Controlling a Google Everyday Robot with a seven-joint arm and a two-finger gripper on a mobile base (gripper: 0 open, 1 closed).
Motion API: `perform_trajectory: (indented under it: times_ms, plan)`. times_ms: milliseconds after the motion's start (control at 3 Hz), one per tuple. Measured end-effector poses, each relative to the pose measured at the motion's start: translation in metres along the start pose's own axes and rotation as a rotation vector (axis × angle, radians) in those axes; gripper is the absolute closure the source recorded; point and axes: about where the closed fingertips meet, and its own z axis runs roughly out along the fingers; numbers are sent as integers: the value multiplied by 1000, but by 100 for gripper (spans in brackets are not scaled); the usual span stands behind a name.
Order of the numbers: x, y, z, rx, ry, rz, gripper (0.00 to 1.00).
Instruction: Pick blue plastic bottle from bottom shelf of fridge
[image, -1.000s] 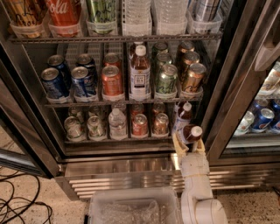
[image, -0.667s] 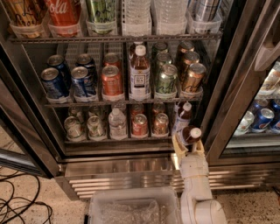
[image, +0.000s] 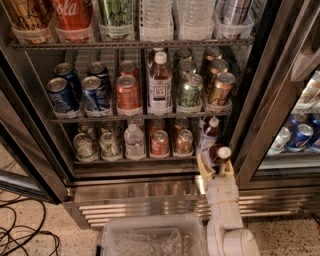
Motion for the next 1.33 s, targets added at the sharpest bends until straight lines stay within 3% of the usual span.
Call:
perform_trajectory:
  times_ms: [1333]
  plan:
    - [9,5,-7,-19,-6,-1,100]
